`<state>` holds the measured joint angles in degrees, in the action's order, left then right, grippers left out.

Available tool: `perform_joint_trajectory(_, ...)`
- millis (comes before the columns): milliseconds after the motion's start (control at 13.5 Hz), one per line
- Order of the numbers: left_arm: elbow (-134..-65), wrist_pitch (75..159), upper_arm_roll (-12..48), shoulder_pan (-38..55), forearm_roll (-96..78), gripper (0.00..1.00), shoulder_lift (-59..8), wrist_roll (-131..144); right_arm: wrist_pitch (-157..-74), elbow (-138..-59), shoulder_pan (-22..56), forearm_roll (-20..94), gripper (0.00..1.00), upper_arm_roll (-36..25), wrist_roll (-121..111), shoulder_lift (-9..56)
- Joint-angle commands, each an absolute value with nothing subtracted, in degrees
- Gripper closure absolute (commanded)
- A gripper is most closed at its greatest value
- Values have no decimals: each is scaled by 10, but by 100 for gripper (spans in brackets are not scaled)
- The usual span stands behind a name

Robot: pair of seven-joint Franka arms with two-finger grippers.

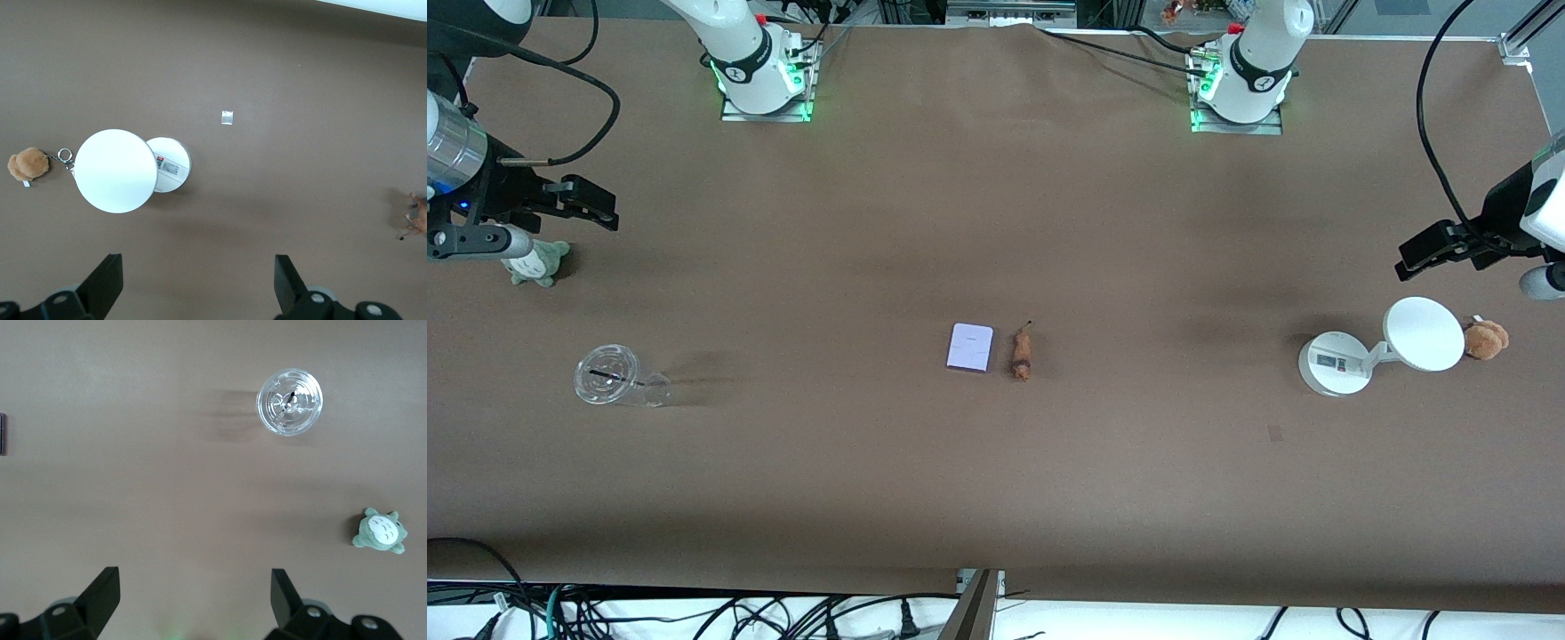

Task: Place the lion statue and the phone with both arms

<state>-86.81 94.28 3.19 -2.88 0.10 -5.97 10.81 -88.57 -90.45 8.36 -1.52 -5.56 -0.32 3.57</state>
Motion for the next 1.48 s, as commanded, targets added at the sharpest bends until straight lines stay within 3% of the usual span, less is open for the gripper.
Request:
perform_joint_trajectory(0, -849, 933, 35, -32, 10, 0, -69, 103, -874, -887, 85, -12, 0, -53, 4, 44)
perform_joint_trajectory(593, -841, 933, 35, -33, 8, 0, -69, 105, -874, -887, 83, -9, 0, -54, 2, 44)
perform_joint_trajectory(1407, -842, 928, 42, -19, 2, 0, -119, 105, -874, -887, 83, -8, 0, -54, 4, 44)
